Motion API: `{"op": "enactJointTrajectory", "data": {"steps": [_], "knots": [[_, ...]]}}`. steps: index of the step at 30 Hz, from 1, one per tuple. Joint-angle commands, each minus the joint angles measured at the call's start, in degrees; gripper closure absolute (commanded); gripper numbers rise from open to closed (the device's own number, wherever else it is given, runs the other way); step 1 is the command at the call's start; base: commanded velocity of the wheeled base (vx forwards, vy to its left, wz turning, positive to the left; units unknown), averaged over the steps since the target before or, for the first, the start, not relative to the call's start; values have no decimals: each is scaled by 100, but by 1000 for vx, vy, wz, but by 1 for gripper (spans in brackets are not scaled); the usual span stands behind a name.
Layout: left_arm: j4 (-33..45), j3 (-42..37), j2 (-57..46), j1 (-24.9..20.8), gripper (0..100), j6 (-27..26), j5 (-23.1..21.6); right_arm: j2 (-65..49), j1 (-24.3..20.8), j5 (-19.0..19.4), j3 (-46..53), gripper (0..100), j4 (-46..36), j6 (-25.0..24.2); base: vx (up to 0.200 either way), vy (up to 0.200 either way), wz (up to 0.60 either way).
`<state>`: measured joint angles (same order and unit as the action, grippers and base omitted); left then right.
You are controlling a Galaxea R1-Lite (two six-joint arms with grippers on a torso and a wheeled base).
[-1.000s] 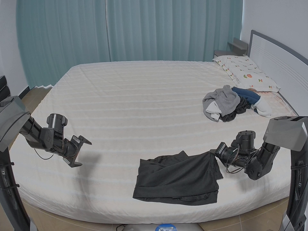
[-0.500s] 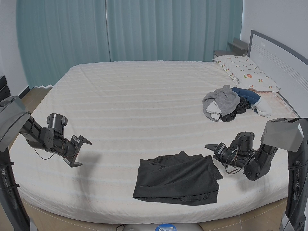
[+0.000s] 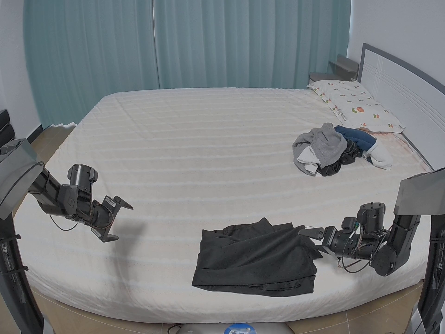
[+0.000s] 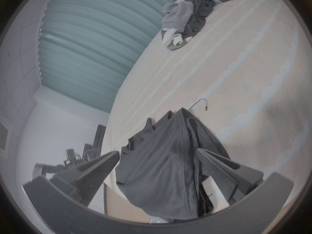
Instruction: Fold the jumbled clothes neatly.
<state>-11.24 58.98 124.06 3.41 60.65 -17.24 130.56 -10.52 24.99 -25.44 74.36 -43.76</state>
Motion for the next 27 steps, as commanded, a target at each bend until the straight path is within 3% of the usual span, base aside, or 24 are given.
{"op": "enactJointTrajectory", "data": {"steps": [1, 16, 17, 27], "knots": [[-1, 8, -5, 1, 0, 0, 1, -154, 41, 120, 417, 0, -10, 518, -200, 0, 0], [-1, 8, 21, -16, 0, -9, 10, 215, -205, 85, 294, 0, -36, 738, -13, 0, 0], [-1, 8, 30, -16, 0, -9, 10, 224, -214, 85, 285, 100, -36, 738, 0, 0, 0], [-1, 8, 21, -16, 0, 0, 10, -198, -205, 67, 822, 100, -53, 993, 0, 0, 0]]}}
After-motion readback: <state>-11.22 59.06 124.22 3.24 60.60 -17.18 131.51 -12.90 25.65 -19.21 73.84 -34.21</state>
